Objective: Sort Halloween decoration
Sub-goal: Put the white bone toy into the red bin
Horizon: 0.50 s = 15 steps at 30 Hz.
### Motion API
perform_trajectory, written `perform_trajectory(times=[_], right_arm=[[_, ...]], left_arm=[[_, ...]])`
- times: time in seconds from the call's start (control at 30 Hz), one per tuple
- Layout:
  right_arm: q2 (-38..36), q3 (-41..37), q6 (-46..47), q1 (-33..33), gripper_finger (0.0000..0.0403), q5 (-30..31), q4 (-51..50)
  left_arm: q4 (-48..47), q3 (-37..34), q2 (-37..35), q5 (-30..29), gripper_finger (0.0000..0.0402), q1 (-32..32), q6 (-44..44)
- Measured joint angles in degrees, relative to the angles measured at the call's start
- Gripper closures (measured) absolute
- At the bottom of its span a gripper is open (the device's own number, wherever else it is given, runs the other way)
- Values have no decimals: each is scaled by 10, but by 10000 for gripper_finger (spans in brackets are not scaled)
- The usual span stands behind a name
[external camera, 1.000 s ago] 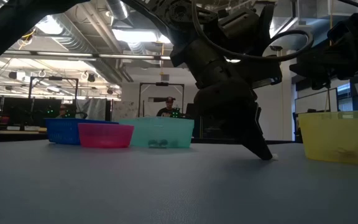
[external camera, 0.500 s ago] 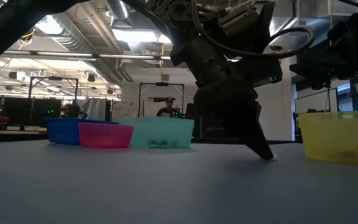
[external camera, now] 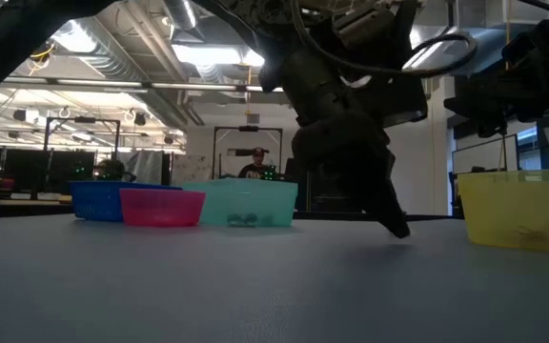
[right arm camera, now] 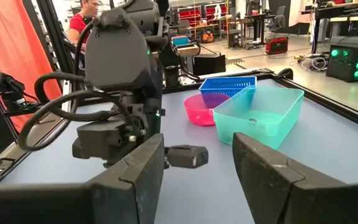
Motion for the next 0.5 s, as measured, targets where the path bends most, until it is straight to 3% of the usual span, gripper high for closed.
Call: perform_trajectory(times=[0.27,0.5], right_arm=[[0,0,0,0,214,0,0],[2,0,0,0,214,0,0]], left_arm=[[-6,0,-28,6,401,0,-1],[-70,0,-62,15,401,2,-17]])
